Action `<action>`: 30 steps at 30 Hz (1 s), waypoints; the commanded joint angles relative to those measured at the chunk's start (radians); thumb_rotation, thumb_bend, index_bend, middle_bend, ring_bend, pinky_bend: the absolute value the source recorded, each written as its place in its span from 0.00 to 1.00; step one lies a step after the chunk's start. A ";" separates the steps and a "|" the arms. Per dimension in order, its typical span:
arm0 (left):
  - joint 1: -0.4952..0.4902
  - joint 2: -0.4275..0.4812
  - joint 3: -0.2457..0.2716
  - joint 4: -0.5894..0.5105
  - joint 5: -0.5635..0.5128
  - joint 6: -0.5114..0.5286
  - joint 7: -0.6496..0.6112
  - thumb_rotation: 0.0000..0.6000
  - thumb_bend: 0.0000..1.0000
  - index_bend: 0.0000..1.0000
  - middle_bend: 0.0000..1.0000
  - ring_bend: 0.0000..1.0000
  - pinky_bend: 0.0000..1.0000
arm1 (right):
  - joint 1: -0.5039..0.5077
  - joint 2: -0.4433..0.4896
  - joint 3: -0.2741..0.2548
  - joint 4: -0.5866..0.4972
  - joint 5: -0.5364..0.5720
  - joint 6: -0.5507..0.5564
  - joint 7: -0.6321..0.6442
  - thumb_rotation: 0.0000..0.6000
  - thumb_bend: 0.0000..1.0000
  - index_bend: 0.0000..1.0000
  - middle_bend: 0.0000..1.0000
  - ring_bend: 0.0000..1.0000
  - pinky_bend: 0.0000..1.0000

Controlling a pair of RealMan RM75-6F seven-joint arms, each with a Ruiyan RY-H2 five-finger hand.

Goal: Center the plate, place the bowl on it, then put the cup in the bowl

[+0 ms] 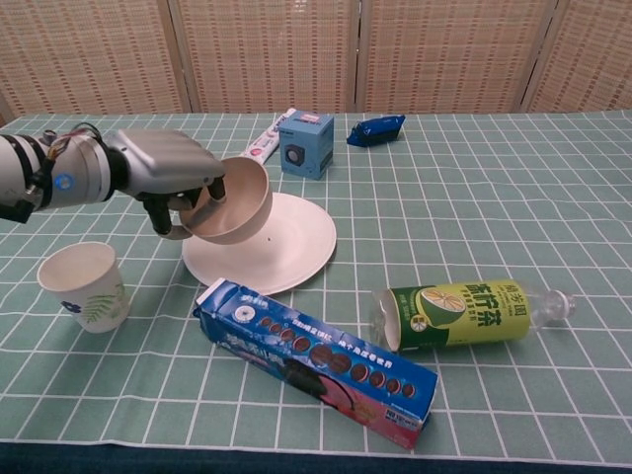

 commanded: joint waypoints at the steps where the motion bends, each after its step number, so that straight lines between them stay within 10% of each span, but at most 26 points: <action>1: -0.039 -0.022 0.021 -0.008 -0.067 0.011 0.052 1.00 0.40 0.64 0.95 0.89 0.99 | -0.002 0.001 0.000 0.001 0.000 0.000 0.003 1.00 0.01 0.21 0.45 0.41 0.58; 20: -0.142 -0.042 0.088 -0.076 -0.274 0.117 0.178 1.00 0.40 0.46 0.89 0.84 0.98 | -0.016 0.009 0.004 0.004 0.003 0.005 0.030 1.00 0.01 0.21 0.45 0.41 0.58; 30: -0.136 0.008 0.097 -0.170 -0.293 0.211 0.164 1.00 0.36 0.16 0.55 0.57 0.94 | -0.018 0.011 0.009 0.005 -0.001 0.009 0.039 1.00 0.01 0.21 0.45 0.41 0.58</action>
